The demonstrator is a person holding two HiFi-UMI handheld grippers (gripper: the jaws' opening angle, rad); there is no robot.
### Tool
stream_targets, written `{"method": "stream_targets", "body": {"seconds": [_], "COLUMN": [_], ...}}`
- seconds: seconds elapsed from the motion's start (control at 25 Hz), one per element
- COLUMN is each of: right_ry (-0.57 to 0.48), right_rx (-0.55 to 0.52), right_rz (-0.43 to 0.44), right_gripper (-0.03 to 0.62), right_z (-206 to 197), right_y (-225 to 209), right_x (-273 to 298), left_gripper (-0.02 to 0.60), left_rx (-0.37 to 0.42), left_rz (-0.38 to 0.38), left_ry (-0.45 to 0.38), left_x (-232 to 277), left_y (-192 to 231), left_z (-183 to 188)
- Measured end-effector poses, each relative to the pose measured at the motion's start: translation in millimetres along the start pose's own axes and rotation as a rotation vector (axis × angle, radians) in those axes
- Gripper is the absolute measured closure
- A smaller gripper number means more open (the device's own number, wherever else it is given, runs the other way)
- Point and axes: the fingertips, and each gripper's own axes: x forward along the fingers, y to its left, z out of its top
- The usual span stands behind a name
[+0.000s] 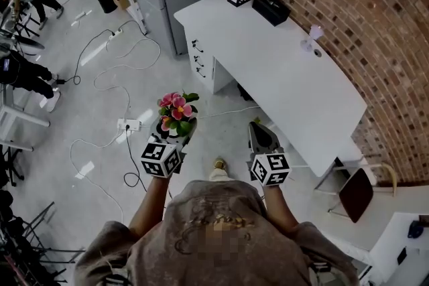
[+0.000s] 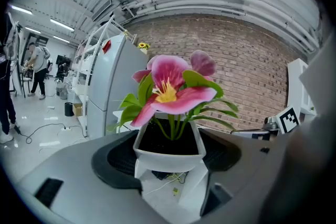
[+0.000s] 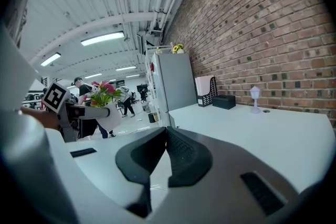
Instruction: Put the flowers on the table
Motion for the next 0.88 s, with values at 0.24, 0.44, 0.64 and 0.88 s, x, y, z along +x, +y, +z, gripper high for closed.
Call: {"method": "stream_targets", "body": {"seconds": [0.24, 0.44, 0.64, 0.88], "right_ry": [-0.001, 0.017, 0.032, 0.061], "right_rx": [-0.002, -0.021, -0.037, -0.039], "right_rz": [0.055, 0.096, 0.132, 0.164], "right_gripper": [0.591, 0.591, 0.591, 0.591], "right_z": [15, 21, 23, 22], "right_y": [-13, -26, -33, -33], "right_x": [38, 61, 80, 102], "left_gripper": [0.221, 0.221, 0.221, 0.221], "left_rx": [0.004, -0.013, -0.015, -0.041], "left_rz": [0.035, 0.070, 0.108, 0.134], "left_ry": [-0.011, -0.019, -0.036, -0.042], "left_x": [27, 41, 49, 63], "left_y": [7, 12, 18, 34], "left_z": [17, 15, 16, 21]}}
